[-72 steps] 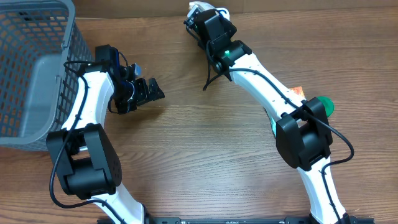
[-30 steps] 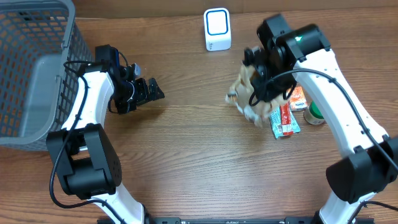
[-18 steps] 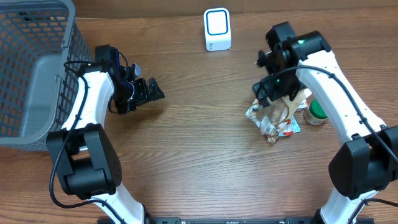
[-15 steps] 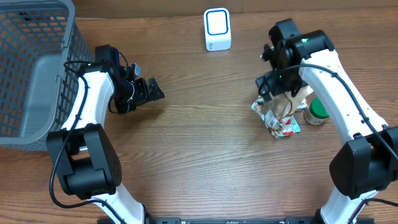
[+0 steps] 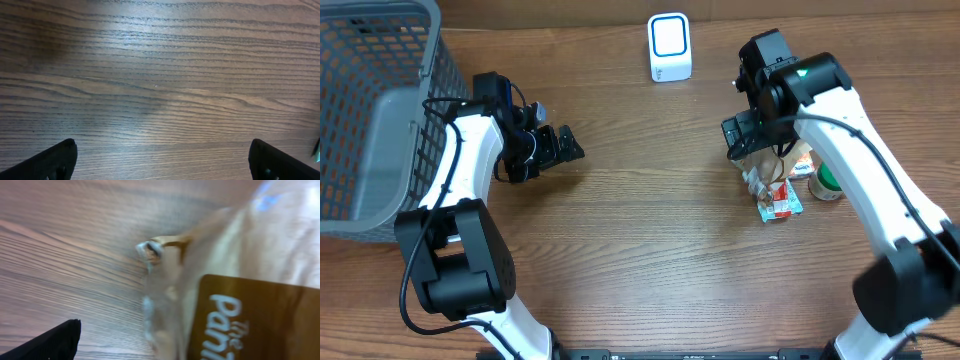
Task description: Scan the item barcode
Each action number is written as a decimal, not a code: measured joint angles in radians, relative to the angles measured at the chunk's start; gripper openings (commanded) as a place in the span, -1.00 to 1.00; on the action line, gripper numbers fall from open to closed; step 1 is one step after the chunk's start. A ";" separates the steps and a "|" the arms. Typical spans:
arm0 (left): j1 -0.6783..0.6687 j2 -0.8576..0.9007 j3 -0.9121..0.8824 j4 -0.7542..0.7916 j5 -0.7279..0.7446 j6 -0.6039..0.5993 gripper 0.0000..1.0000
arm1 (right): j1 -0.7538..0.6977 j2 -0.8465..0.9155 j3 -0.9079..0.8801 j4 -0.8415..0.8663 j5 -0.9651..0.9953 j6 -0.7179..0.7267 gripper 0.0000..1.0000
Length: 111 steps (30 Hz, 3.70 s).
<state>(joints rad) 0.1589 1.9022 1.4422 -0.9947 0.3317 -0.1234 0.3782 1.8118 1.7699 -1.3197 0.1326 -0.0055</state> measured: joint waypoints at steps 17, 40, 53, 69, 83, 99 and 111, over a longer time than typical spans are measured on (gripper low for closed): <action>0.000 0.000 0.000 0.000 0.000 0.000 1.00 | -0.037 -0.299 0.023 0.069 -0.344 0.084 1.00; 0.001 0.000 -0.001 0.106 0.031 0.003 1.00 | -0.090 -0.296 0.023 0.037 -0.578 0.064 1.00; -0.089 0.000 -0.002 -0.087 0.770 0.512 1.00 | -0.090 -0.296 0.023 0.100 -0.786 0.061 1.00; -0.433 0.000 -0.002 0.015 1.037 0.771 0.99 | -0.090 -0.296 0.023 0.133 -0.918 0.061 1.00; -0.478 0.000 -0.002 0.048 1.109 0.771 -0.92 | -0.090 -0.296 0.023 0.142 -0.927 0.035 1.00; -0.481 -0.002 -0.001 0.006 1.048 0.745 -0.92 | -0.083 -0.296 0.017 0.155 -0.596 0.036 1.00; -0.484 -0.015 0.004 -0.084 0.903 0.728 -0.92 | -0.092 -0.290 0.009 0.191 -0.238 0.037 1.00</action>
<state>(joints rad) -0.3256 1.8874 1.4464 -1.0782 1.2350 0.6048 0.2859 1.5219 1.7790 -1.1290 -0.1055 0.0319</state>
